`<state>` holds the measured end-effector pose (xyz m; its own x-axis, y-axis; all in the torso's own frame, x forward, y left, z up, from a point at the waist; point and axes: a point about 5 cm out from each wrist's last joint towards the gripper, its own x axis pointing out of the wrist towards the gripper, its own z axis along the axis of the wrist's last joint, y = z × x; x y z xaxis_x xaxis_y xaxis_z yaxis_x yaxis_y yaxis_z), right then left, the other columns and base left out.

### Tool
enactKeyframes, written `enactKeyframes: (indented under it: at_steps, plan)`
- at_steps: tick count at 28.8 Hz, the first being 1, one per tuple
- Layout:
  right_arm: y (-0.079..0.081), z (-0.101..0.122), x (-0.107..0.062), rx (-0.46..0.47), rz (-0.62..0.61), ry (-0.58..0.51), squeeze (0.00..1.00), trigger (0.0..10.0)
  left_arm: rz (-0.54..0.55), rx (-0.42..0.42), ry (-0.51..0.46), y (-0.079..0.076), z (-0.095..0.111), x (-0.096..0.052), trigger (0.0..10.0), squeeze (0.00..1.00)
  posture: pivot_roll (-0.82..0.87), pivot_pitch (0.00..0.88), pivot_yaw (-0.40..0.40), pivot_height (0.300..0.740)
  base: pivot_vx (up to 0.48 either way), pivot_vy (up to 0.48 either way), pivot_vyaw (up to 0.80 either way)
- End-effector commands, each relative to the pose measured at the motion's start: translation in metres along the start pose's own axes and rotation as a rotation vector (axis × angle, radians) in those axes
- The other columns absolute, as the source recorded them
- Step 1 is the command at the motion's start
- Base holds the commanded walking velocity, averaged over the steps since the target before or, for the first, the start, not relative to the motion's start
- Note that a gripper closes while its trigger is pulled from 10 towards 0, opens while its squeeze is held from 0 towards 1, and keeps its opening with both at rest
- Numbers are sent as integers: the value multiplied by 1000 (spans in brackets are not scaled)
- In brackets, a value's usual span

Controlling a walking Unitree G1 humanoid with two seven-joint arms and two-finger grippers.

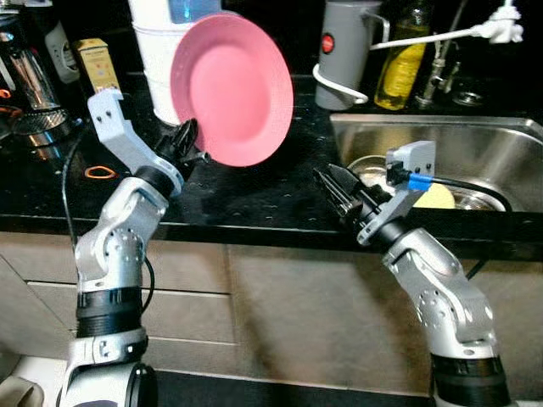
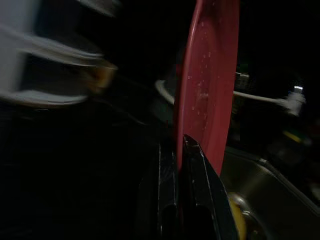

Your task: Kitchen organization

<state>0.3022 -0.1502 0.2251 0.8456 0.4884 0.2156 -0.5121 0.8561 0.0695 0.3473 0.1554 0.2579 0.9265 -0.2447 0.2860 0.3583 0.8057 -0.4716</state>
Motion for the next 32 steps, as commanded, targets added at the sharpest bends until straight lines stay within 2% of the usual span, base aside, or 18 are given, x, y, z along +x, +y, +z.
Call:
enactKeyframes:
  at_steps: [1,10,24,32]
  plan:
    - [3,-1,1,-2,10,4,0,10000,2,-3,-11,1,2,-1,10000,0,-46,0,-14,740,0,-465,0]
    - [3,-2,2,-9,13,8,0,10000,4,-12,-22,2,4,0,10000,0,-45,0,-17,740,0,-459,0]
    - [1,-2,2,-10,4,5,0,10000,32,-35,-39,6,7,1,10000,0,-46,0,-18,740,0,0,0]
    - [0,-2,3,-9,-7,6,0,10000,30,-2,-23,8,6,2,10000,0,-46,0,-19,740,0,0,0]
